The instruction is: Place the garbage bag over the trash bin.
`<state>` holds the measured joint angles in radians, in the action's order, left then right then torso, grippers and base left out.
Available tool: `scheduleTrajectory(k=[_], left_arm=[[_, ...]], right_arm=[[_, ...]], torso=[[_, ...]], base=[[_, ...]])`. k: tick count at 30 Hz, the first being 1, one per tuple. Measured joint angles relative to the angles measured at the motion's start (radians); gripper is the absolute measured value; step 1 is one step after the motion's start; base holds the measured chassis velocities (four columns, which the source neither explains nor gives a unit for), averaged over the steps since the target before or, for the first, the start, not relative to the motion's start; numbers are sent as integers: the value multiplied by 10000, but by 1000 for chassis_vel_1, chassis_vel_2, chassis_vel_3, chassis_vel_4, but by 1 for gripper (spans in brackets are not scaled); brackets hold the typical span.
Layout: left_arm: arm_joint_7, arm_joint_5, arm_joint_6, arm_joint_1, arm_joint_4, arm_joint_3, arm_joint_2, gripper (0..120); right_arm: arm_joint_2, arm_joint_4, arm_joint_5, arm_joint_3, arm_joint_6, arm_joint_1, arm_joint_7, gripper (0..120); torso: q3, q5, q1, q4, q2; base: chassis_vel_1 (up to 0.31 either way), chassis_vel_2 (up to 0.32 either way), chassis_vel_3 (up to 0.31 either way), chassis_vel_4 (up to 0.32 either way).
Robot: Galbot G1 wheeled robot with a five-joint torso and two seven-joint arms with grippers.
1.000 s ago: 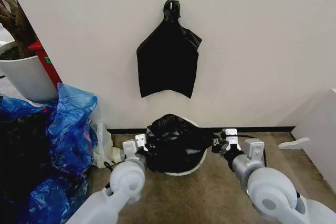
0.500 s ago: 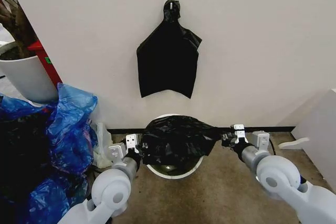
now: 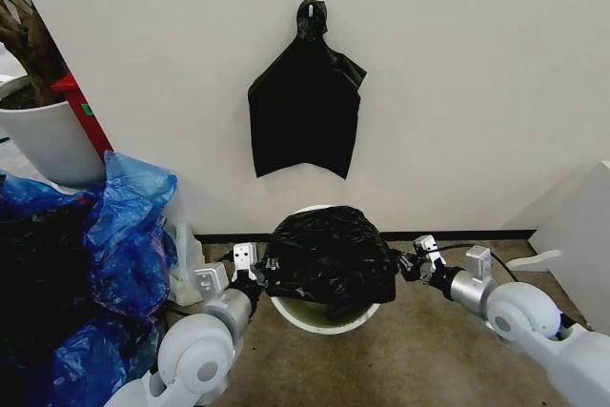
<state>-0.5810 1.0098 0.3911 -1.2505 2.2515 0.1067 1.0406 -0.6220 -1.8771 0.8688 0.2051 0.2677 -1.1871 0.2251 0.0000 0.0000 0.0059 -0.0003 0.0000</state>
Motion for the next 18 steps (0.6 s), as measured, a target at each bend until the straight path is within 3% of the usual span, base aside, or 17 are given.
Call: scheduleTrajectory(k=[12,18], left_arm=[[172,313,-203,-39,147,-4,111,1],[37,286,-230,-156,-128,-5,280,1]], right_arm=[[-24,-87,-959,8,-414,-262,238,1],[261,-469,-963,392,-423,-298,-145,25]], torso=[[0,1,0,0,0],[0,0,0,0,0]], base=[[0,0,0,0],[0,0,0,0]])
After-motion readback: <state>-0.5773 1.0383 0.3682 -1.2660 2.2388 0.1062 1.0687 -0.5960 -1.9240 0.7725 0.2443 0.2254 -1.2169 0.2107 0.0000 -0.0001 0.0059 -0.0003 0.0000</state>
